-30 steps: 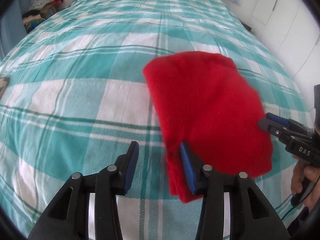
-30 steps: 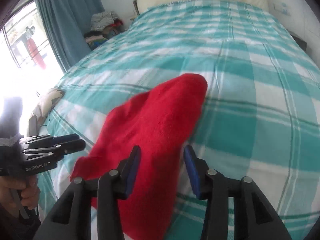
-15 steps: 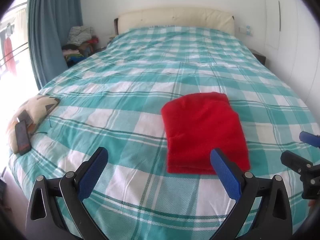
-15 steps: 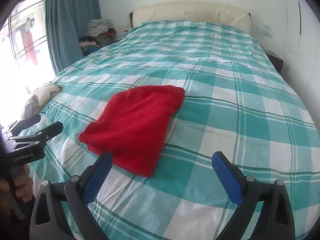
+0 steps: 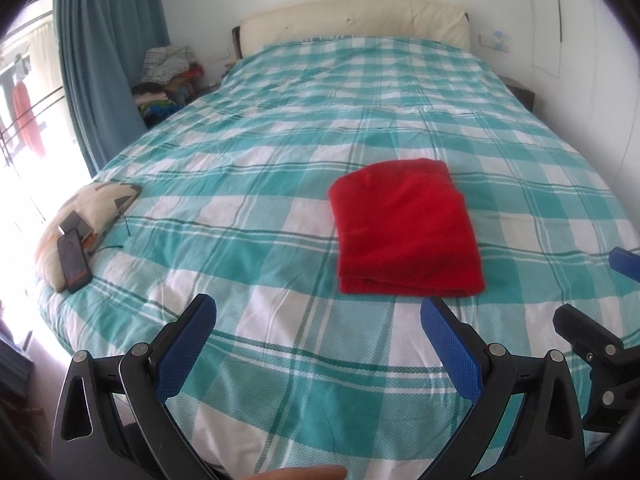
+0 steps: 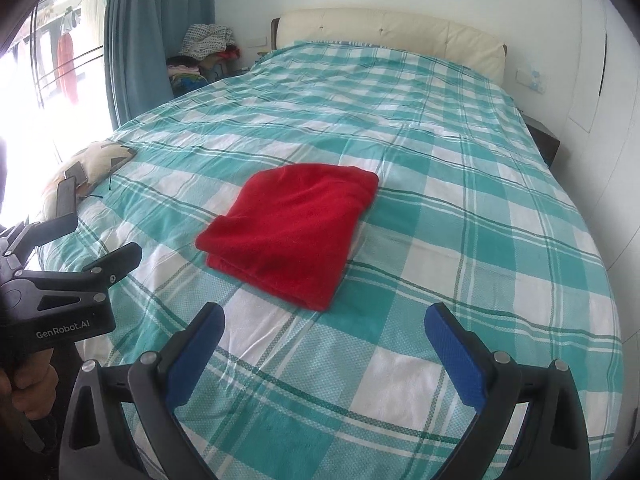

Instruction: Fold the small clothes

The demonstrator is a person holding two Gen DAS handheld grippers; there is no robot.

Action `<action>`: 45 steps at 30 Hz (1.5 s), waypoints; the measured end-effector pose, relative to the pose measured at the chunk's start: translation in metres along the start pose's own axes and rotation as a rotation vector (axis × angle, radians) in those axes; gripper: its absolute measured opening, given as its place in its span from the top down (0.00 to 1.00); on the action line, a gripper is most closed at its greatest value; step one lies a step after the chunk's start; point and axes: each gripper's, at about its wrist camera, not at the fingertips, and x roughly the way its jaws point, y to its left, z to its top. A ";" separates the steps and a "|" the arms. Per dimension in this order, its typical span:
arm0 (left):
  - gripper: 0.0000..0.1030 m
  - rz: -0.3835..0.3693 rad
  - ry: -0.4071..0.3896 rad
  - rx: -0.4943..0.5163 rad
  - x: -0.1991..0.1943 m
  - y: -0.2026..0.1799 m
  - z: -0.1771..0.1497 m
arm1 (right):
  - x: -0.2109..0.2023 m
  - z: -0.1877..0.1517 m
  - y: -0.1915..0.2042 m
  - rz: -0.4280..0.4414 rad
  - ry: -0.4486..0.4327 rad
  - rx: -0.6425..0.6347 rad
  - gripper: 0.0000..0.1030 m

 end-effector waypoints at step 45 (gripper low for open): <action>0.00 -0.041 0.003 -0.044 -0.052 0.005 -0.015 | -0.063 -0.011 0.018 -0.011 -0.033 0.005 0.01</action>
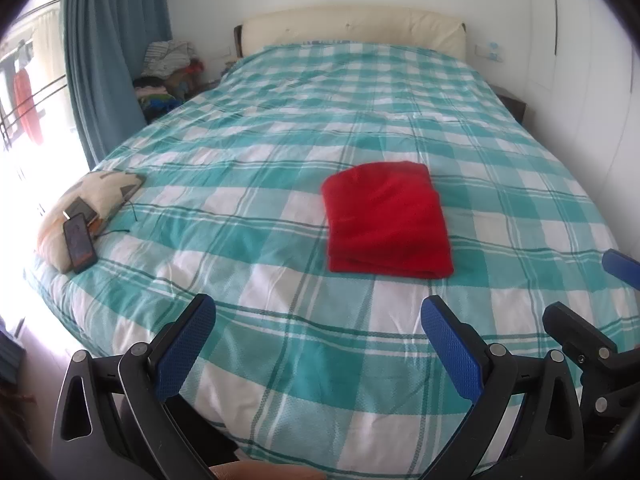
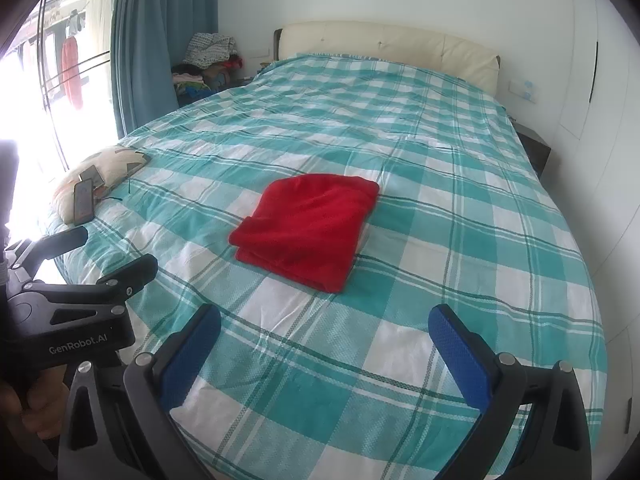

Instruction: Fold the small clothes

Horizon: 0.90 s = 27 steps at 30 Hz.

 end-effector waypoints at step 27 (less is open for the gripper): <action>0.00 -0.013 -0.002 0.009 0.001 -0.002 -0.001 | 0.005 0.001 -0.002 0.000 0.001 0.006 0.01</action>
